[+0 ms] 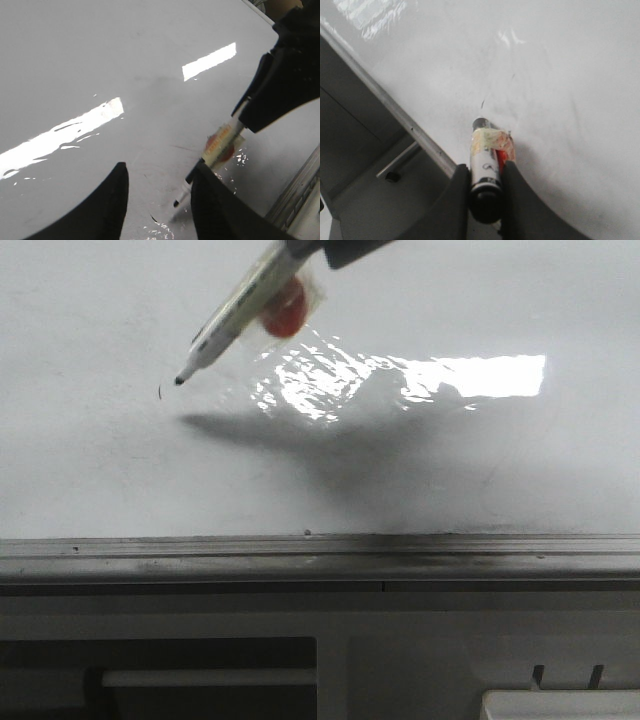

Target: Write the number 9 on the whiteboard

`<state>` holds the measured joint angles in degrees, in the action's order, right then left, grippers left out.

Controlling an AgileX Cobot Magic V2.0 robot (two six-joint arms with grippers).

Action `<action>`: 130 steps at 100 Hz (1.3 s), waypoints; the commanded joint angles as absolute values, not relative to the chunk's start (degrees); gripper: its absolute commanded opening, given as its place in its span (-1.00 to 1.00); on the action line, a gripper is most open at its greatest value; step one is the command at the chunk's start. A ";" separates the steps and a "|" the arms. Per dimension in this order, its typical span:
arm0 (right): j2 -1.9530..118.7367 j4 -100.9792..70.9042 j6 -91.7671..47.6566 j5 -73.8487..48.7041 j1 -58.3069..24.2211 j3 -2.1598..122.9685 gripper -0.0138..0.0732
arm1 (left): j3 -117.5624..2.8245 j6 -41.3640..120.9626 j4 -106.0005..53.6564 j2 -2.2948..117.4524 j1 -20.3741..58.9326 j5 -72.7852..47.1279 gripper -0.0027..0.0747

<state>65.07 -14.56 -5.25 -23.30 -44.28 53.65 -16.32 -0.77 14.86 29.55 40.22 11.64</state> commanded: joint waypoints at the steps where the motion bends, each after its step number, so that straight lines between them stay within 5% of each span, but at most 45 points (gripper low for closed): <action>1: 63.46 -14.59 -4.95 -21.60 -42.04 58.15 -0.83 | -18.19 -1.53 13.77 29.80 40.01 15.94 -0.20; 44: 65.44 -14.48 -3.99 -24.30 -34.82 62.81 -0.83 | -18.19 -1.53 12.28 29.90 40.01 15.94 -0.20; 73: 73.76 -15.04 -4.37 -25.97 -38.27 66.69 -0.83 | -18.19 -1.53 11.51 29.90 40.01 16.03 -0.20; 91: 72.13 -12.95 -3.66 -36.74 -38.29 66.69 -0.83 | -18.19 -1.53 11.26 29.90 40.01 16.03 -0.20; 130: 69.97 -11.34 -3.40 -34.20 -33.34 71.69 -0.83 | -18.19 -1.53 11.26 29.90 40.01 16.03 -0.20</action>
<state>70.24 -12.33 -3.29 -37.94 -33.88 69.47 -16.32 -0.76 12.13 29.55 40.22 11.64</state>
